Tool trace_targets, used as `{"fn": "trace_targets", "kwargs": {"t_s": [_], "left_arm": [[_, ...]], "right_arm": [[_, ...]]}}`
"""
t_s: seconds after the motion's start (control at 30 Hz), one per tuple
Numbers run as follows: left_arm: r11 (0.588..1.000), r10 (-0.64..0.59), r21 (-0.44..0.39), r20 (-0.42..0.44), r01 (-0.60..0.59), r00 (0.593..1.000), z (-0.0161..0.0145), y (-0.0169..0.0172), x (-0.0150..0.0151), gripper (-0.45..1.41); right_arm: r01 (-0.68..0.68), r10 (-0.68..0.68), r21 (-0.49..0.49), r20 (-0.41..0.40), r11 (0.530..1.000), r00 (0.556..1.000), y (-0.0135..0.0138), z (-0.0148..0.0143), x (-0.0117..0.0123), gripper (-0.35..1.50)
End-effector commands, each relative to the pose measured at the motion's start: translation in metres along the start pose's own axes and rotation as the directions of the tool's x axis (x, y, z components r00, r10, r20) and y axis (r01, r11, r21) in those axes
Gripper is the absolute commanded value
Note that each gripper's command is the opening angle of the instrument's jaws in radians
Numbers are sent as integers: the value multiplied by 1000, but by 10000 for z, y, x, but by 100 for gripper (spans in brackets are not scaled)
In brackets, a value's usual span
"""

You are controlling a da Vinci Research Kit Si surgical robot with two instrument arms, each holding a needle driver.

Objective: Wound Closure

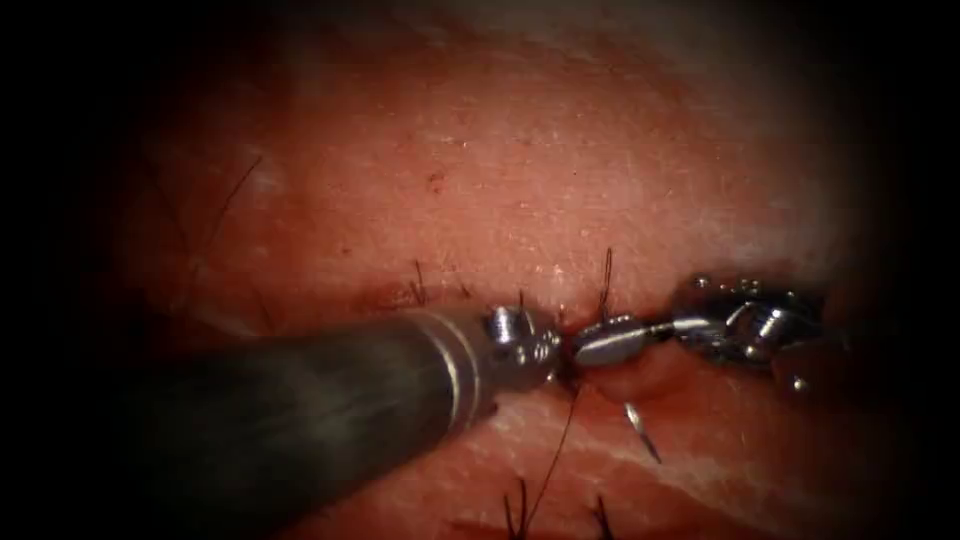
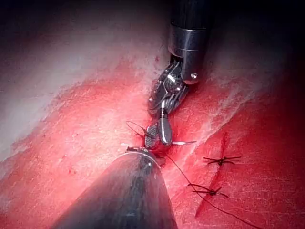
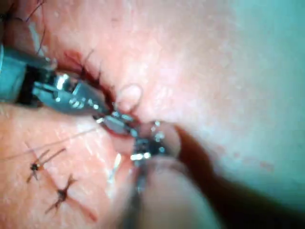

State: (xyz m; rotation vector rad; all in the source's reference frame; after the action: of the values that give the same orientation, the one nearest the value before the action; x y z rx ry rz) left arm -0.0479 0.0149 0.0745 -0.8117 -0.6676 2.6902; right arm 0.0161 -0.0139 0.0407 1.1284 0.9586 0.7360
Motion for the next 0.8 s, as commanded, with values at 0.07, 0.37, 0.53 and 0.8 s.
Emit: {"fn": "trace_targets", "kwargs": {"t_s": [0.07,0.37,0.53,0.8], "left_arm": [[1000,27,11,-33,-26,999,5,9,1,-10],[984,148,138,-262,-114,954,-14,55,-24,-8],[963,218,233,-387,-134,896,-13,56,-23,0],[937,275,327,-476,-122,835,-12,58,1,26]], "right_arm": [[57,-57,-6,-4,998,998,8,-1,-2,118],[285,-285,-21,-8,958,959,17,-53,25,121],[310,-310,-22,-32,951,950,9,-87,37,118],[332,-336,-82,-34,940,941,19,-105,35,113]]}}
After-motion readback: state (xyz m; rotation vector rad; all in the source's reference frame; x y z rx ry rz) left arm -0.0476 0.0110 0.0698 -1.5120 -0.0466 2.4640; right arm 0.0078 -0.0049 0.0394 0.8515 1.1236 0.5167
